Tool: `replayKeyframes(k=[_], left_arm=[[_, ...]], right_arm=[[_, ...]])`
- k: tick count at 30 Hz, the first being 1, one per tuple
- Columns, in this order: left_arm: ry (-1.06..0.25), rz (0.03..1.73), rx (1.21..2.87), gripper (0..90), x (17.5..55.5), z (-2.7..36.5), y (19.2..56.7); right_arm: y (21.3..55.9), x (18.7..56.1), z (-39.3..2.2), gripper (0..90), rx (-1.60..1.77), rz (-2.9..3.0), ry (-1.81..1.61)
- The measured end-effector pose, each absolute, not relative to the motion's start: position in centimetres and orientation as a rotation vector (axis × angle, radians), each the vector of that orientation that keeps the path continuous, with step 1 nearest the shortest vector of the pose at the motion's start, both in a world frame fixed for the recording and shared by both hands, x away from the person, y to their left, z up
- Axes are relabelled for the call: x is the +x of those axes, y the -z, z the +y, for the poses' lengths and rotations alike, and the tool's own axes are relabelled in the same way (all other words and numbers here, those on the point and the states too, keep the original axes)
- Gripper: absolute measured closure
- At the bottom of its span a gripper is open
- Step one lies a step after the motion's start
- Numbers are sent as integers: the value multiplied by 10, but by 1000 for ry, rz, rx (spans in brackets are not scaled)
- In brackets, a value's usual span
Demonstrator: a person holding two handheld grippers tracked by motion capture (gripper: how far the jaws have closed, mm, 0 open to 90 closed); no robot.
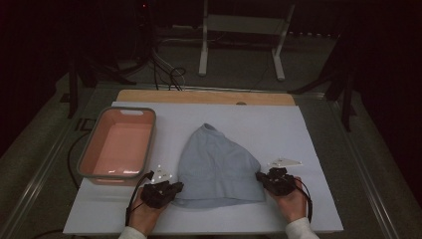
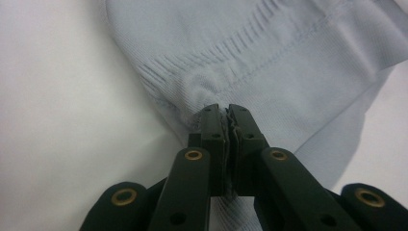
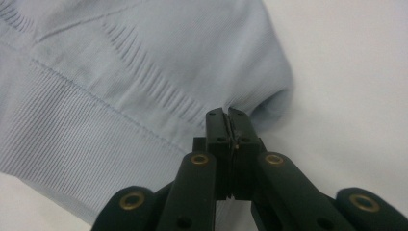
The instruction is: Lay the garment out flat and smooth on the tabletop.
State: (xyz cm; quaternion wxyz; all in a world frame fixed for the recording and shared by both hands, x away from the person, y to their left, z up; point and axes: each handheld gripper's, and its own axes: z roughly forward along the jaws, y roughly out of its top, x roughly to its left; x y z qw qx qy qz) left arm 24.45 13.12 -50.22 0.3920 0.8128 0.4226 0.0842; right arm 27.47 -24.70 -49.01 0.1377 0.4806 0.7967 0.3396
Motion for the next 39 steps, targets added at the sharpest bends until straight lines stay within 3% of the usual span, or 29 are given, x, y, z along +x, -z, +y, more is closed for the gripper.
replayKeyframes(k=[9, 18, 20, 21, 22, 23, 24, 26, 39], left_arm=[[-189, 997, 2016, 879, 215, 139, 484], [-87, 892, 2142, 872, 199, 124, 498], [-115, 912, 2099, 809, 202, 127, 496], [-144, 935, 2074, 718, 205, 129, 494], [-167, 961, 2053, 628, 209, 132, 492], [-183, 988, 2035, 573, 214, 134, 491], [-199, 1022, 2013, 526, 219, 134, 491], [-201, 1073, 1995, 475, 228, 134, 492], [-59, 1173, 2003, 475, 273, 116, 513]], right_arm=[[484, 258, -264, 899, 1380, 2298, -982], [488, 249, -271, 900, 1377, 2316, -890], [488, 249, -273, 898, 1384, 2318, -888], [488, 249, -274, 891, 1383, 2317, -890], [488, 250, -274, 865, 1391, 2313, -893], [488, 251, -275, 760, 1406, 2296, -899], [488, 253, -274, 663, 1427, 2264, -897], [486, 257, -274, 566, 1443, 2244, -929], [501, 290, -265, 475, 1612, 2292, -1019]])
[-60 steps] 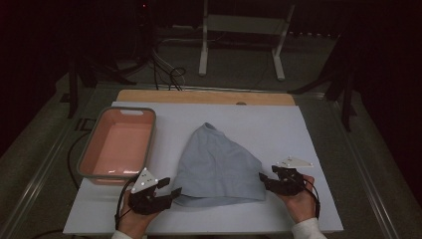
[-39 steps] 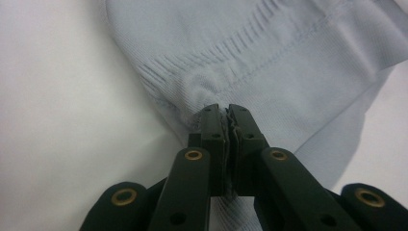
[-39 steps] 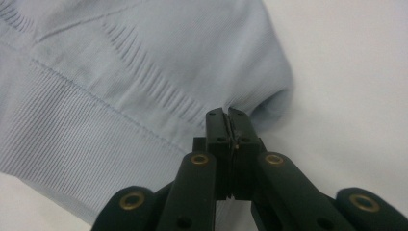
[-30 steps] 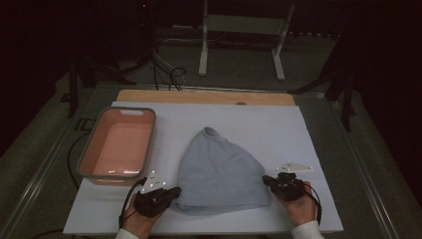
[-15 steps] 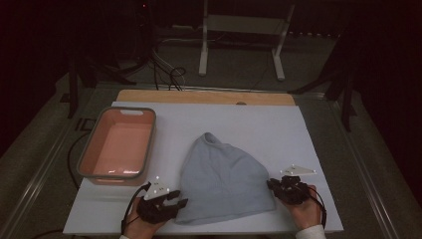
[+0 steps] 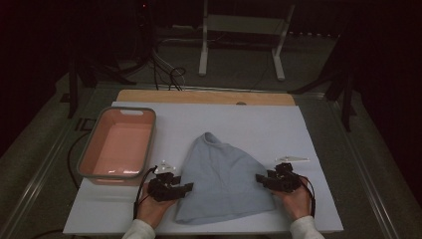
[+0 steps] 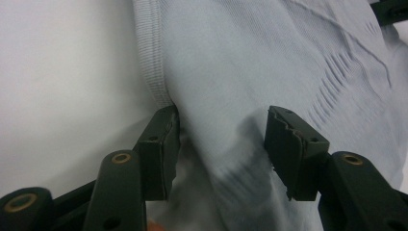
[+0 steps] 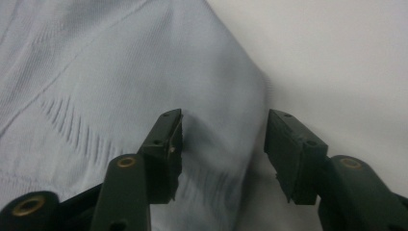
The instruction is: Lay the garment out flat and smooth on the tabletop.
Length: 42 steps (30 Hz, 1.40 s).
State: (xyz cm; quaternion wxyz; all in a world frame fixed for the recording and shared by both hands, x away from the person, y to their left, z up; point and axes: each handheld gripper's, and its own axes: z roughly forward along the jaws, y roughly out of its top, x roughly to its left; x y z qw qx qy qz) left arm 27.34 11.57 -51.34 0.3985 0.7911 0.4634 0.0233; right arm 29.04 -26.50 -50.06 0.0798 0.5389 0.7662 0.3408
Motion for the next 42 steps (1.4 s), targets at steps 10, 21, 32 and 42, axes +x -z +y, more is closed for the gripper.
replayKeyframes(k=[10, 21, 32, 42], left_arm=[[-124, 1119, 2030, 850, 283, 100, 499], [-361, 1051, 2016, 854, 307, 86, 457], [-482, 1067, 1937, 732, 333, 81, 443], [-402, 1112, 1976, 430, 327, 87, 462]], right_arm=[[500, 300, -254, 818, 1629, 2338, -1043], [452, 301, -262, 830, 1433, 2086, -1149], [444, 310, -272, 654, 1442, 1965, -1189], [469, 310, -277, 394, 1517, 2040, -1097]])
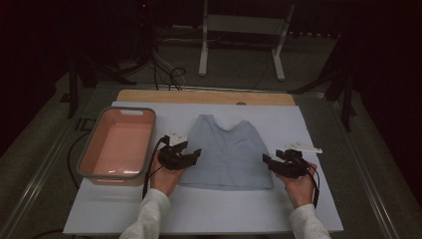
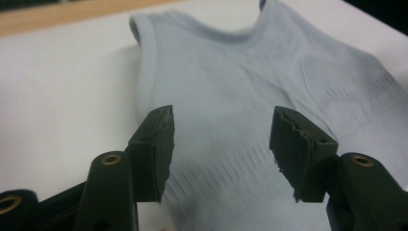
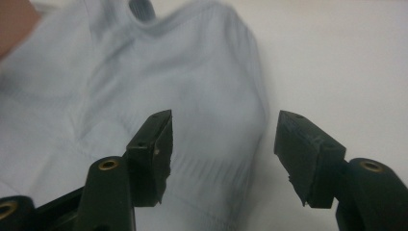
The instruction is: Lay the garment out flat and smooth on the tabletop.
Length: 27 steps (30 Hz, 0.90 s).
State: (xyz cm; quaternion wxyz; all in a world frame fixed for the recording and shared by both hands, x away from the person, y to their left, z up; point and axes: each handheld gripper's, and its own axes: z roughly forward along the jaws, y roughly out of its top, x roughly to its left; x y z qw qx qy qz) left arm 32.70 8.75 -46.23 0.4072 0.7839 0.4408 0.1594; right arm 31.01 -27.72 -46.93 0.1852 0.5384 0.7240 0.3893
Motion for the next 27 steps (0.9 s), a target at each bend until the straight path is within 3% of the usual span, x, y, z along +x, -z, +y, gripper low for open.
replayKeyframes(k=[7, 11, 14, 18, 21, 23, 26, 27], left_arm=[[-345, 1124, 2032, 476, 319, 89, 483], [-302, 1158, 2047, 438, 315, 92, 495], [-282, 1174, 2083, 430, 314, 94, 502], [-268, 1177, 2094, 729, 312, 97, 505], [-267, 1147, 2110, 809, 310, 95, 503], [-275, 1134, 2122, 823, 309, 95, 503], [-274, 1134, 2116, 831, 309, 95, 503], [-275, 1134, 2117, 832, 309, 95, 503]], right_arm=[[485, 313, -275, 505, 1542, 2124, -1041], [493, 315, -273, 563, 1573, 2148, -1011], [494, 315, -270, 655, 1572, 2166, -1003], [496, 315, -266, 825, 1558, 2197, -997], [497, 315, -264, 898, 1561, 2197, -974], [496, 315, -265, 883, 1564, 2169, -978], [493, 314, -266, 623, 1568, 2124, -964], [494, 315, -267, 579, 1575, 2109, -944]])
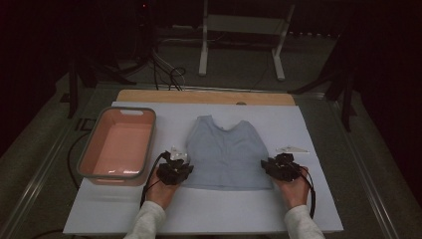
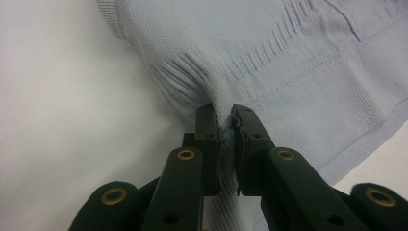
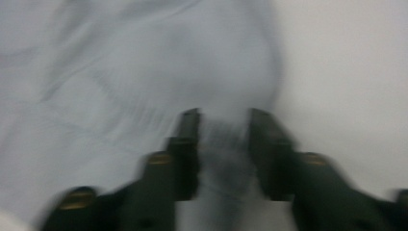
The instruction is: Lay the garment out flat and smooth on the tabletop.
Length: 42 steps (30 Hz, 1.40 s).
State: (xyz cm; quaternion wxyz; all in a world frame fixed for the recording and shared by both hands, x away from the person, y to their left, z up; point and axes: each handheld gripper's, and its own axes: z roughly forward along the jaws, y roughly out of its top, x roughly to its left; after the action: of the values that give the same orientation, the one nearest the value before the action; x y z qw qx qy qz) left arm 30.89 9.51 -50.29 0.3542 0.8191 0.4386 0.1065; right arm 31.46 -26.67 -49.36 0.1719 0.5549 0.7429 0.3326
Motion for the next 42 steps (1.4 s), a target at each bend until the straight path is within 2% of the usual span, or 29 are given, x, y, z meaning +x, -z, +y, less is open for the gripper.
replayKeyframes(k=[1, 3, 5, 6, 14, 26, 29, 31, 33, 35, 38, 42], left_arm=[[-278, 1134, 2116, 834, 309, 95, 503], [-278, 1135, 2115, 838, 308, 95, 502], [-282, 1134, 2103, 841, 308, 95, 502], [-279, 1136, 2103, 842, 307, 96, 500], [-256, 1101, 2078, 844, 291, 105, 497], [-199, 1077, 2131, 845, 268, 108, 510], [-217, 1099, 2136, 809, 267, 107, 511], [-243, 1109, 2140, 699, 266, 107, 512], [-250, 1135, 2145, 570, 266, 109, 513], [-243, 1142, 2147, 526, 264, 112, 514], [-206, 1151, 2126, 535, 261, 115, 515], [-166, 1171, 2108, 594, 257, 117, 515]], right_arm=[[495, 316, -267, 564, 1591, 2119, -936], [499, 318, -267, 686, 1599, 2162, -917], [500, 317, -265, 851, 1576, 2195, -915], [499, 315, -264, 869, 1560, 2194, -916], [488, 300, -271, 881, 1497, 2196, -977], [497, 285, -274, 880, 1451, 2285, -903], [500, 281, -273, 872, 1440, 2312, -875], [500, 281, -273, 836, 1441, 2314, -872], [500, 280, -273, 703, 1455, 2295, -868], [499, 278, -274, 598, 1475, 2281, -871], [499, 274, -276, 530, 1504, 2276, -866], [503, 266, -278, 535, 1540, 2313, -845]])
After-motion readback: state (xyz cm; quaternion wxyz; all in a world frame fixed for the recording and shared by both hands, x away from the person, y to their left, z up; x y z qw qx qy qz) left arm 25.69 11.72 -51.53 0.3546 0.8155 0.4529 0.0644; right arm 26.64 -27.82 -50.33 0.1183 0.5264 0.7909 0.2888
